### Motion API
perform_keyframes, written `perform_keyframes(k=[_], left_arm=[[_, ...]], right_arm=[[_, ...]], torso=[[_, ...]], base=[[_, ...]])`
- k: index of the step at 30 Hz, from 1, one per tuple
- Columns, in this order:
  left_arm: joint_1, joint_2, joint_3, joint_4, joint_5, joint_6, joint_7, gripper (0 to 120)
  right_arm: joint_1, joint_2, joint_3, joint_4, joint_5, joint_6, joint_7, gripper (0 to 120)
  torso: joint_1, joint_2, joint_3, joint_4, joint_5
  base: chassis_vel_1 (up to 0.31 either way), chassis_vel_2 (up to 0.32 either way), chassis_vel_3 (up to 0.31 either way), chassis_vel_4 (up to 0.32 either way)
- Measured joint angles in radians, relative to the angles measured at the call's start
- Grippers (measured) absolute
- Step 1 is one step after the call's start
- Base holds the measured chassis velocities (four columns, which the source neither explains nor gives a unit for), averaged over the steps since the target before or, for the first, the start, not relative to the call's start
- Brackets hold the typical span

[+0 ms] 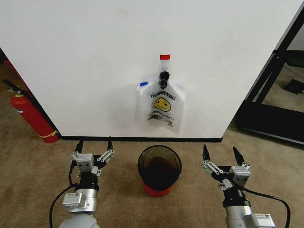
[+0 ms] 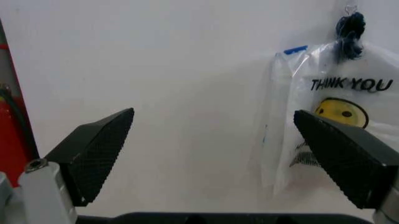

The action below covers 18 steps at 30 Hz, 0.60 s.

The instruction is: Pick up the garbage bag from the wall and place it over the trash bin.

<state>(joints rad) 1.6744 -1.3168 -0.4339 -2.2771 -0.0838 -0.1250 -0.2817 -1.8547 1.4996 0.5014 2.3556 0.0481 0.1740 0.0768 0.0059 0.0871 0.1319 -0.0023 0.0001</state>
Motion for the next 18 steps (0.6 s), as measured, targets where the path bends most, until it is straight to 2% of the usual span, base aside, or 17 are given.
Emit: perform_keyframes(k=[10, 12, 14, 15, 18], left_arm=[[0.014, 0.008, 0.007, 0.017, -0.001, -0.011, 0.002, 100], [0.027, 0.001, 0.009, 0.018, 0.008, -0.016, 0.002, 100], [0.041, -0.002, 0.007, 0.014, 0.016, -0.022, 0.002, 100], [0.041, -0.002, 0.007, 0.014, 0.016, -0.022, 0.002, 100], [0.050, -0.002, 0.001, 0.010, 0.020, -0.026, 0.002, 100]], right_arm=[[0.016, -0.017, -0.017, -0.004, 0.022, -0.012, -0.005, 100], [0.034, -0.033, -0.027, -0.006, 0.078, -0.023, -0.012, 100], [0.063, -0.063, -0.043, -0.007, 0.195, -0.045, -0.028, 100], [0.063, -0.063, -0.043, -0.007, 0.195, -0.045, -0.028, 100], [0.140, -0.143, -0.071, -0.045, 0.434, -0.057, -0.072, 100]], torso=[[0.000, 0.000, 0.000, -0.0001, -0.0001], [0.000, 0.000, 0.000, 0.0000, -0.0001], [0.000, 0.000, 0.000, -0.0001, -0.0001], [0.000, 0.000, 0.000, -0.0001, -0.0001], [0.000, 0.000, 0.000, 0.0001, 0.0000]], base=[[0.000, 0.000, 0.000, 0.000], [0.000, 0.000, 0.000, 0.000], [0.000, 0.000, 0.000, 0.000], [0.000, 0.000, 0.000, 0.000], [0.000, 0.000, 0.000, 0.000]])
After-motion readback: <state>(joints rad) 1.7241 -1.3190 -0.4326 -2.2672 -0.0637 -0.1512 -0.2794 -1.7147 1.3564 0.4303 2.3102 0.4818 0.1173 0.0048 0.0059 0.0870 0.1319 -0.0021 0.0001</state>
